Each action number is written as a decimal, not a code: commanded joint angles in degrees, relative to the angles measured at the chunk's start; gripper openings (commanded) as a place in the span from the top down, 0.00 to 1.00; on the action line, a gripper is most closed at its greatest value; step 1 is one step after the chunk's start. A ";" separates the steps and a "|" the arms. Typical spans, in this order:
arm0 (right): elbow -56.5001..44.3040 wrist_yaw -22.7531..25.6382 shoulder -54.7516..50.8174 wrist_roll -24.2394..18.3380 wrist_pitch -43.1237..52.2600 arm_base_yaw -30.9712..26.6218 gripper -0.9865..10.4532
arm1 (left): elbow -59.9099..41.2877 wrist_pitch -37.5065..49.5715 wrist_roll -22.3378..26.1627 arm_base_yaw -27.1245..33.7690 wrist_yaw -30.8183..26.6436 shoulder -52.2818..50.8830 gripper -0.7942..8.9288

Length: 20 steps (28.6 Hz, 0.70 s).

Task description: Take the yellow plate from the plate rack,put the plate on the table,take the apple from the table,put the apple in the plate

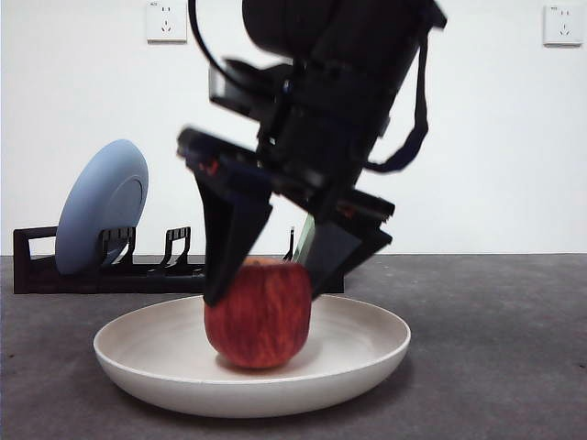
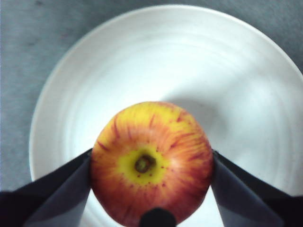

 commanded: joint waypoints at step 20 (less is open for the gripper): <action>1.46 2.60 -8.28 3.89 -6.78 0.11 0.41 | -0.09 0.17 3.23 -0.13 0.24 -1.05 0.92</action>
